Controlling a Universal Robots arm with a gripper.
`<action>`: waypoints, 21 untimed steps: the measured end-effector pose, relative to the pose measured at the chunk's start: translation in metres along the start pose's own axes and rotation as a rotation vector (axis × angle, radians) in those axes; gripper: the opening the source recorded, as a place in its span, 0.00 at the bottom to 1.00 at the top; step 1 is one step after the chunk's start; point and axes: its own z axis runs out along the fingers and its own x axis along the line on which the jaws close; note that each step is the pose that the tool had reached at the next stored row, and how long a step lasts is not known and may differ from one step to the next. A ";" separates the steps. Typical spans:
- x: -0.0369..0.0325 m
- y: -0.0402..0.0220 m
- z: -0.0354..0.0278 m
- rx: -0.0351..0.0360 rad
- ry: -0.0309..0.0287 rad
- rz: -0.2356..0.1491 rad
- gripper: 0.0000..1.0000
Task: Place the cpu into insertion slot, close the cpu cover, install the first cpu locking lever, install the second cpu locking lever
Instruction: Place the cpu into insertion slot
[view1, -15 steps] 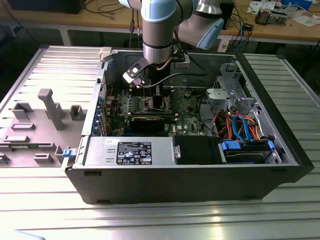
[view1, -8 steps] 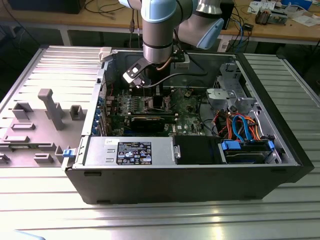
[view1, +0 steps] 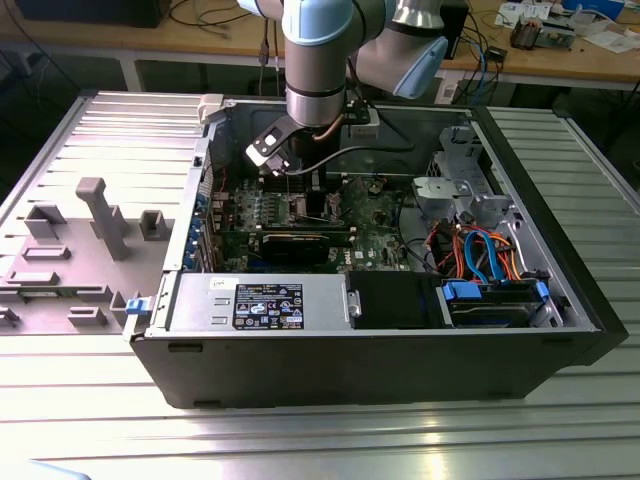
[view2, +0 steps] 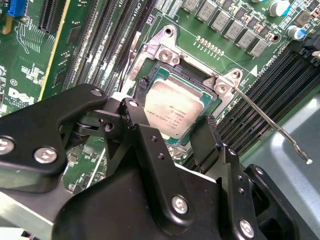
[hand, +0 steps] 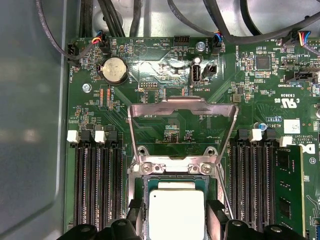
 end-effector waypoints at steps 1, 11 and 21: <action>0.0000 0.0000 0.0000 -0.0001 0.0001 0.000 0.62; 0.0000 0.0001 -0.0040 0.0000 0.0002 0.000 0.69; -0.0001 0.0007 -0.0170 0.0001 0.0046 0.000 0.67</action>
